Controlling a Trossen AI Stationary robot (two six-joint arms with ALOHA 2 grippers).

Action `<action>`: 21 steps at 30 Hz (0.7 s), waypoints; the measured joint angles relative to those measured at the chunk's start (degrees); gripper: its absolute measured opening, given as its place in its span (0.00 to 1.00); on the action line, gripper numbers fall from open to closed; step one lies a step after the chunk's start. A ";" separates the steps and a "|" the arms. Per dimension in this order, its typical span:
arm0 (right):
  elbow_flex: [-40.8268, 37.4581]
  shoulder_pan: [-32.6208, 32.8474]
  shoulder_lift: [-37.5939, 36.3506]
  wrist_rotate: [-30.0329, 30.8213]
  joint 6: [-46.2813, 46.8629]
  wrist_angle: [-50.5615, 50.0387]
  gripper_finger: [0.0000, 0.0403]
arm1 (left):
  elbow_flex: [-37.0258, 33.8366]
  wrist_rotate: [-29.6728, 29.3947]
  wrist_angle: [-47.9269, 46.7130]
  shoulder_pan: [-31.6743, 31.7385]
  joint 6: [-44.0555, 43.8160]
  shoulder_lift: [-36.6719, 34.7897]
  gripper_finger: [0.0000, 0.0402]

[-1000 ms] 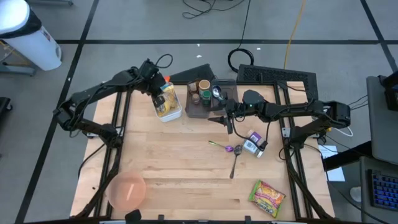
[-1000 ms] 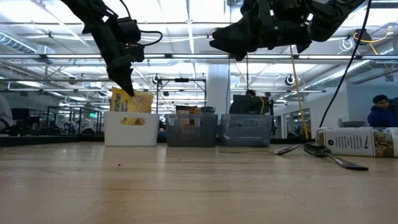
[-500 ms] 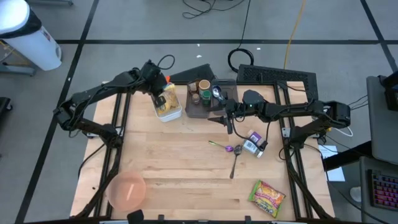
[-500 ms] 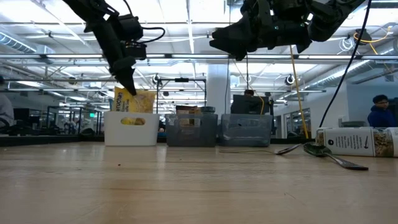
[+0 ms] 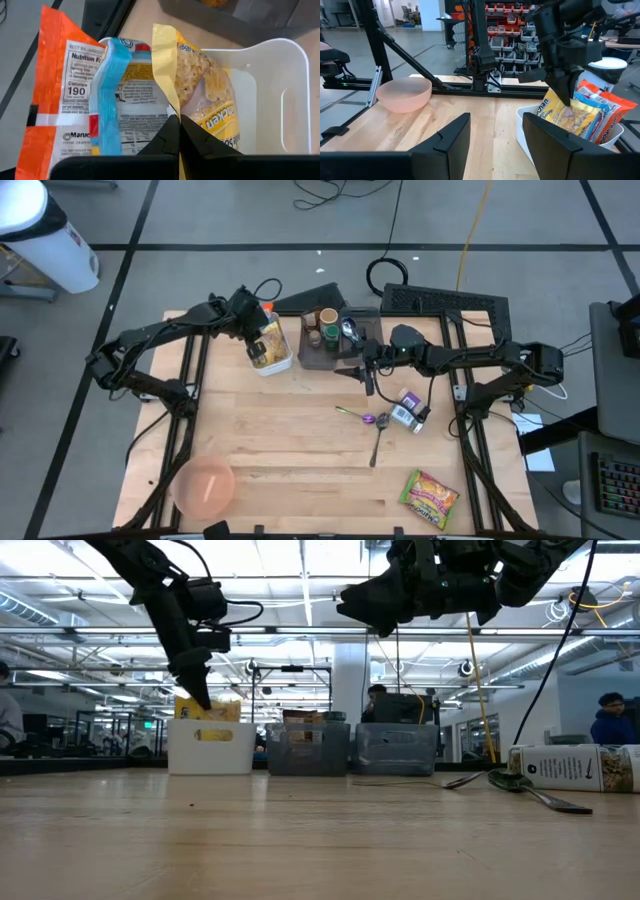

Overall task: Pick & Place Food Item
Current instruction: Put the yellow noodle pack into the white bin

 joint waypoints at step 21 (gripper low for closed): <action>0.00 0.00 0.00 0.02 0.00 0.10 0.42 | 0.30 -10.85 2.86 0.50 0.18 0.01 0.18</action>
